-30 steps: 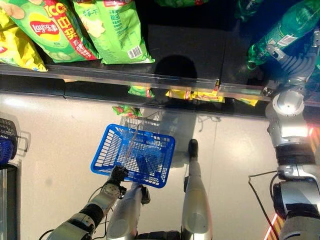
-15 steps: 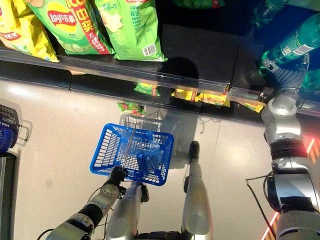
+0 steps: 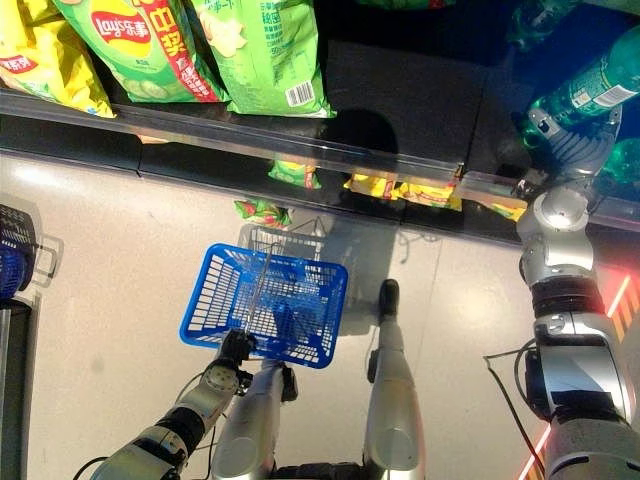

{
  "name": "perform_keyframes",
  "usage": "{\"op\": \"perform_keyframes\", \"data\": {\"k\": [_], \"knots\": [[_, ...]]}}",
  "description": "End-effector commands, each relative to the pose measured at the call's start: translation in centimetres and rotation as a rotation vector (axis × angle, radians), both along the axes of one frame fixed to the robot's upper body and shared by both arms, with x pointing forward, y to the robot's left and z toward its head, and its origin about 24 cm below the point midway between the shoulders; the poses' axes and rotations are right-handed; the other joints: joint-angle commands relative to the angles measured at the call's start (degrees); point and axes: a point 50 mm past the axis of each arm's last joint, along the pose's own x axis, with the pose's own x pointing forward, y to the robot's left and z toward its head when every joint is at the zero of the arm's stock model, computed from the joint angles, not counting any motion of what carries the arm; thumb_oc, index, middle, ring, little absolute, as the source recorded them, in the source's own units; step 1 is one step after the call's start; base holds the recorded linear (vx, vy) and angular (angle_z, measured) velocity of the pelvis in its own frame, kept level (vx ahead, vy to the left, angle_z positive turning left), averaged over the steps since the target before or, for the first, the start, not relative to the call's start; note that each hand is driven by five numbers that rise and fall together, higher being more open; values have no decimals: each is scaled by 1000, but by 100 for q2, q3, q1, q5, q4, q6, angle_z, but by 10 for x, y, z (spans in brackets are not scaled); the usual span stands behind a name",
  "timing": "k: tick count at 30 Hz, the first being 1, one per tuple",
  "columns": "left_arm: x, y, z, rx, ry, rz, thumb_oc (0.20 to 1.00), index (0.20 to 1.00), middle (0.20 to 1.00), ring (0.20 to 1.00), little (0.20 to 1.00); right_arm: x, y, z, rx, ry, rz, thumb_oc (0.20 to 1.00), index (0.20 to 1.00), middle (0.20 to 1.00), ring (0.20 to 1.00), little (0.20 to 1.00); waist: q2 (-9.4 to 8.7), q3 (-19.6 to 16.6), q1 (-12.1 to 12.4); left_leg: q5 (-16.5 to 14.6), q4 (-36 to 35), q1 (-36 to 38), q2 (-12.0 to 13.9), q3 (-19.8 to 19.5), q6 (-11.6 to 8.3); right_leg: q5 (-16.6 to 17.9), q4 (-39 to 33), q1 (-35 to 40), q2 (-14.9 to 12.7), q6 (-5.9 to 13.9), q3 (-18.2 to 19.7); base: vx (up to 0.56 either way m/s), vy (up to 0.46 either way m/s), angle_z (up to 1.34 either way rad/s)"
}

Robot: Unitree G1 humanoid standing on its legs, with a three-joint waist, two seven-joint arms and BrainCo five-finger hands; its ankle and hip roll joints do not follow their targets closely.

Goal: Pick up the snacks into the basket

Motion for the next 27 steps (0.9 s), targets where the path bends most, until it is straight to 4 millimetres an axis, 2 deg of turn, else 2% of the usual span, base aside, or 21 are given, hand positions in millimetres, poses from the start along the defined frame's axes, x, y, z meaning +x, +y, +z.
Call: {"op": "perform_keyframes", "data": {"k": [1,5,6,7,13,17,21,24,27], "knots": [[-26,10,-17,35,84,-21,200,200,200,200,200,24,41,-7,49,34,218,1000,1000,1000,1000,1000,-11,-83,327,-265,420,-364,-352,-105,222,-678,981,-186,-80,275,-17,0,0,0],[-26,10,-16,35,81,-27,200,200,200,200,200,31,48,10,55,10,240,1000,1000,1000,1000,1000,-1,-83,371,-274,446,-394,-366,-114,225,-672,969,-182,-89,279,-18,0,0,0],[-26,10,-17,35,82,-27,200,200,200,200,200,32,49,13,48,14,229,473,473,473,473,473,4,-83,385,-267,446,-408,-367,-122,226,-670,965,-184,-95,281,-25,0,0,0],[-27,10,-17,36,88,-26,200,200,200,200,200,33,50,18,25,20,208,200,200,200,200,200,7,-83,408,-296,448,-395,-364,-136,222,-712,986,-170,-95,287,-26,0,0,0],[-24,9,-15,31,72,-18,200,200,200,200,200,35,66,28,-59,16,235,200,200,200,200,200,-17,-83,471,-196,388,-517,-382,-236,224,-656,949,-227,-129,301,-132,6,-13,6],[-21,9,-13,37,56,-27,200,200,200,200,200,34,72,26,-84,11,255,200,200,200,200,200,-45,-83,495,-180,401,-594,-390,-280,212,-655,960,-257,-151,305,-195,6,-15,13],[-18,9,-9,38,34,-27,200,200,200,200,200,33,83,4,-132,59,283,200,200,200,200,200,-77,-83,512,-175,415,-646,-389,-311,208,-659,961,-272,-163,303,-254,2,-1,2],[-16,8,-7,31,22,-12,200,200,200,200,200,27,91,-23,-128,94,309,200,200,200,200,200,-84,-83,488,-160,401,-664,-387,-319,195,-651,936,-273,-170,305,-272,-2,7,9],[-15,8,-5,16,3,16,200,200,200,200,200,10,103,-66,-61,126,366,200,200,200,200,200,-104,-83,443,-135,360,-662,-388,-321,189,-647,925,-267,-173,311,-293,-9,1,7]]}}
